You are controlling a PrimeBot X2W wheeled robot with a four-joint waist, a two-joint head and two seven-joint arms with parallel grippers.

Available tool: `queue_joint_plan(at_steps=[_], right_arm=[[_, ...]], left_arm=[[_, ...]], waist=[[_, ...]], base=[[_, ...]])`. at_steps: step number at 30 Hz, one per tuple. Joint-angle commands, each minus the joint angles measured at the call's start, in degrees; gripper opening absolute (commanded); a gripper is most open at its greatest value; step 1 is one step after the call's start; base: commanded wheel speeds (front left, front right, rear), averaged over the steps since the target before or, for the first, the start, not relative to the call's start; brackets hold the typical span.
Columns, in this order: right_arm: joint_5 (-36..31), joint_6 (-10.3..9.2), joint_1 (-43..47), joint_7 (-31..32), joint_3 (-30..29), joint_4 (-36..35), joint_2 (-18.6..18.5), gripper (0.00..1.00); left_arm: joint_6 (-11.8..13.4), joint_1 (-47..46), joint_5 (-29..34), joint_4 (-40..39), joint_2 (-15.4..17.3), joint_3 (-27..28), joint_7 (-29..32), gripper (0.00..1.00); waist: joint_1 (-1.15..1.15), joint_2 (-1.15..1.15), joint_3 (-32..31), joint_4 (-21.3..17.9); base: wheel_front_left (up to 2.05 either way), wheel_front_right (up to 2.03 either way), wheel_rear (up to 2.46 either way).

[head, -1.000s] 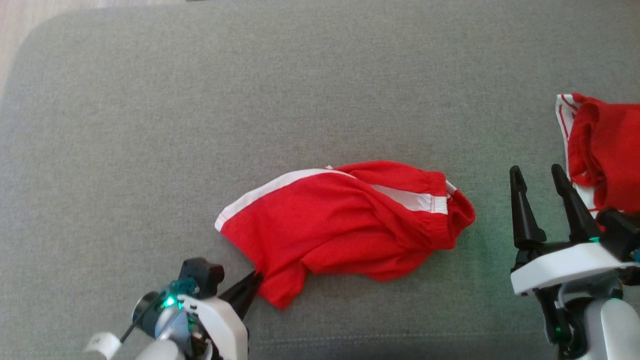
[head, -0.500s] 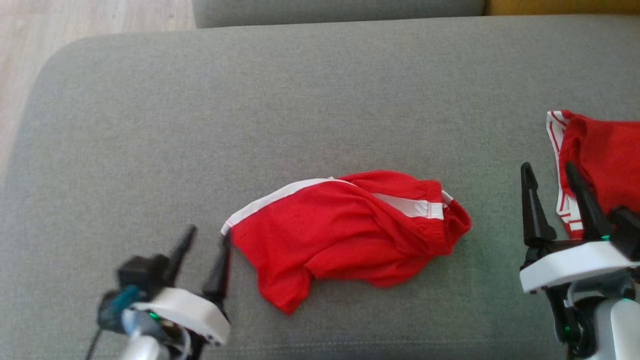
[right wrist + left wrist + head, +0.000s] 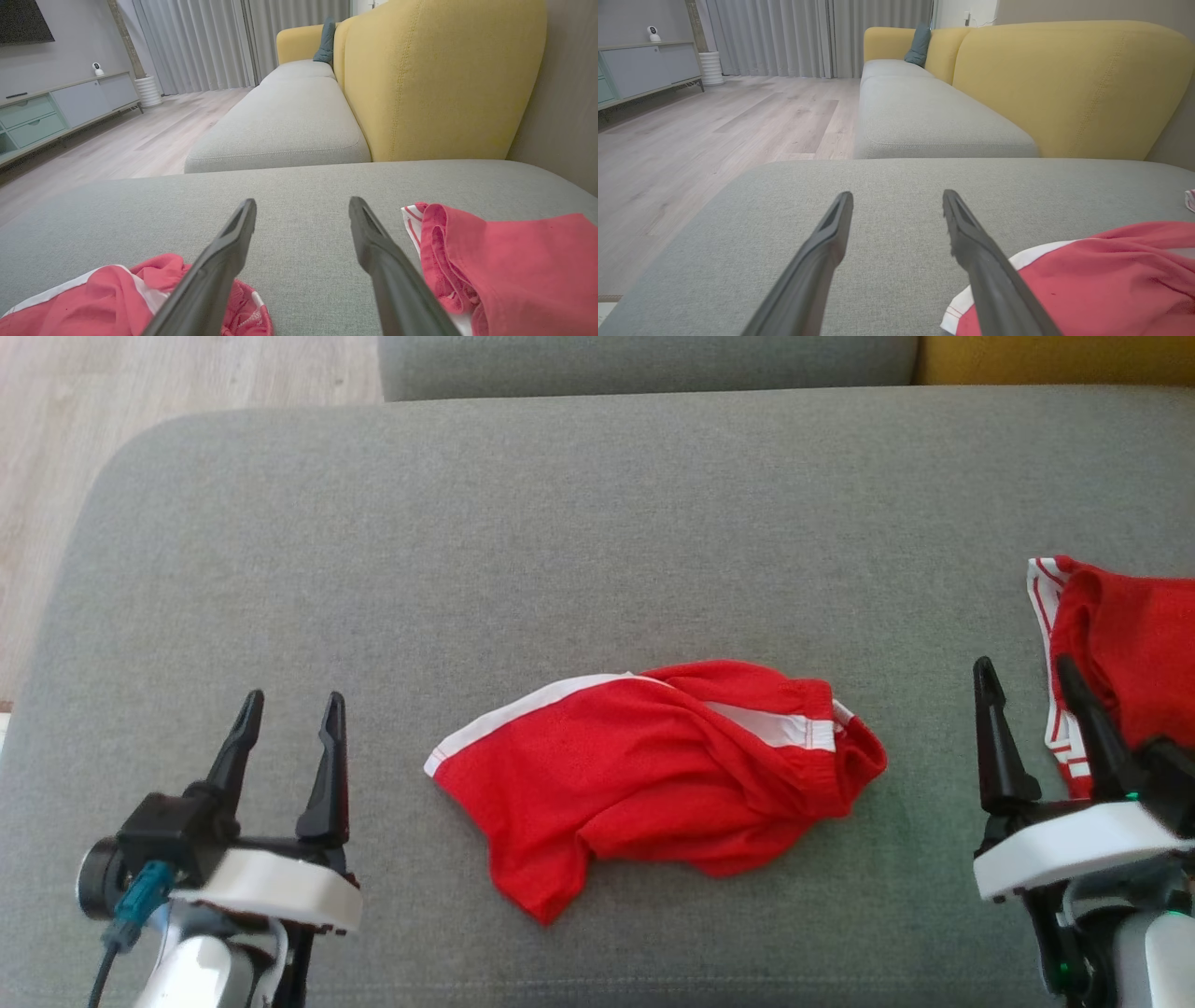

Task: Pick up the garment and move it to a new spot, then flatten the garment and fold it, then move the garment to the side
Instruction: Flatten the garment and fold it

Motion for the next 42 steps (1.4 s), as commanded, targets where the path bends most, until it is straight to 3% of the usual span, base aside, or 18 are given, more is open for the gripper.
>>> queue_joint_plan(at_steps=[1, 15, 19, 31, 40, 41, 42], right_arm=[[-0.59, -0.05, -1.35, 0.16, 1.13, -2.37, -0.28, 1.0], [-0.27, -0.05, -1.56, 0.18, 1.23, -2.6, -0.28, 1.0], [-0.07, -0.05, -2.05, 0.18, 1.32, -2.52, -0.28, 1.0], [0.39, -0.05, -3.36, -0.13, 2.62, -1.4, -0.28, 1.0], [0.67, -0.05, -3.99, -0.66, 2.54, -0.55, -0.28, 1.0], [0.63, -0.05, -4.01, -0.63, 2.48, -0.45, -0.28, 1.0], [0.58, -0.05, -4.01, -0.57, 2.4, -0.35, -0.28, 1.0]], left_arm=[[0.26, -3.2, 0.76, -2.07, 1.84, 2.3, -0.35, 1.0], [0.07, -4.06, 0.88, -2.01, 2.76, 1.28, 0.96, 1.0], [-1.97, -6.78, -0.31, 0.41, 2.49, 0.24, 2.49, 1.0], [-12.15, -14.23, -9.98, 19.04, -0.63, -3.83, 14.58, 1.0], [-14.1, -16.86, -11.13, 27.08, -0.86, -6.68, 19.99, 1.0], [-14.3, -17.03, -11.21, 27.68, -0.88, -7.1, 20.64, 0.79], [-14.49, -17.2, -11.19, 28.14, -0.89, -7.57, 21.16, 0.4]], waist=[[0.0, 0.0, 0.18, 0.04], [0.0, 0.0, 1.2, -0.15], [0.0, 0.0, 2.37, -0.23], [0.0, 0.0, 5.31, -2.27], [0.0, 0.0, 6.55, -3.47], [0.0, 0.0, 6.56, -3.54], [0.0, 0.0, 6.53, -3.58]], base=[[0.0, 0.0, 0.0], [0.0, 0.0, 0.0], [0.0, 0.0, 0.0], [0.0, 0.0, 0.0], [0.0, 0.0, 0.0], [0.0, 0.0, 0.0], [0.0, 0.0, 0.0]])
